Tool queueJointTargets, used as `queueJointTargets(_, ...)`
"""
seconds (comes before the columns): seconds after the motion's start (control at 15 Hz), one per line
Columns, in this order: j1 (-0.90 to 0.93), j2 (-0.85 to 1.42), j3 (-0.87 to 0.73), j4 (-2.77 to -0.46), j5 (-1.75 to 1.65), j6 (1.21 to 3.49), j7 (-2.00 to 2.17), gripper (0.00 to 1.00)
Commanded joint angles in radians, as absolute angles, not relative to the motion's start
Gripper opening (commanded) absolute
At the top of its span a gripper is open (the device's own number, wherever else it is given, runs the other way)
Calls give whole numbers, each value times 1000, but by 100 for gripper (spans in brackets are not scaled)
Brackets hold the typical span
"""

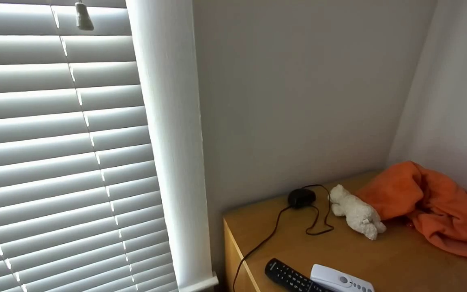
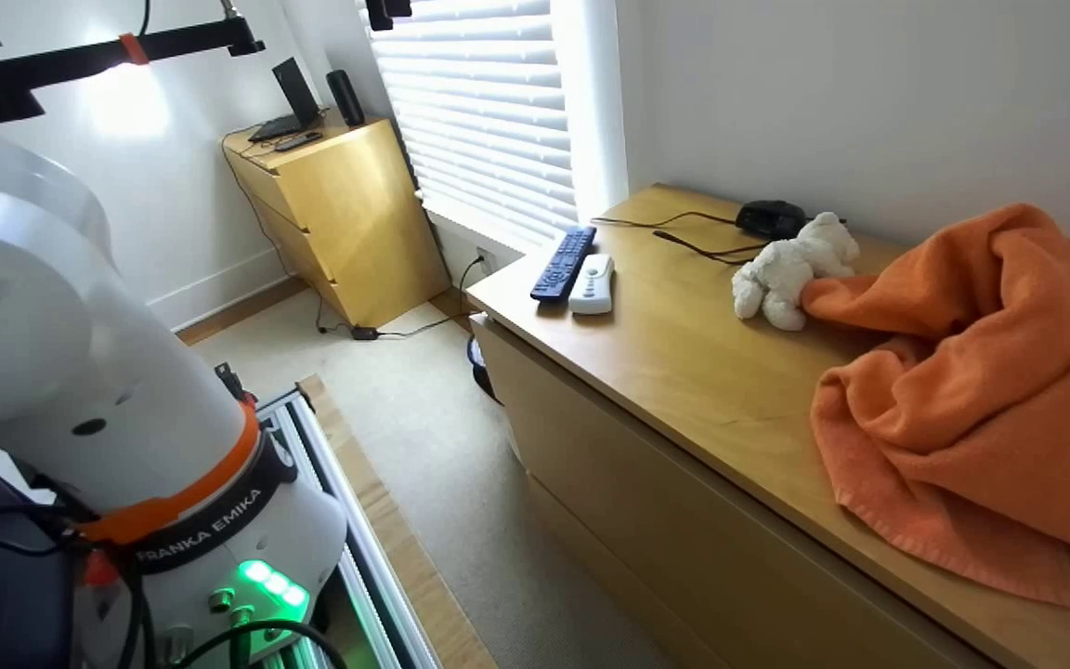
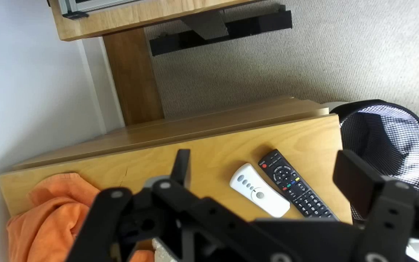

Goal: Open the topmost drawer

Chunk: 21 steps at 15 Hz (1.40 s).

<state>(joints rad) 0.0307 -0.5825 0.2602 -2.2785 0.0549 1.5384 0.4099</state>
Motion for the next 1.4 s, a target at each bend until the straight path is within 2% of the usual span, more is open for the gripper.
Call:
queueJointTargets(0.0,44,-580,250,-2276,50,1536,415,100)
queueJointTargets(0.27,38,-578,182,-2318,96,1605,348,100)
queueJointTargets(0.8,-8,-558,-115,-2530,287,1813,-40,100)
queueJointTargets(1.33,-124,-474,-320,-2747,363,2095,-322,100)
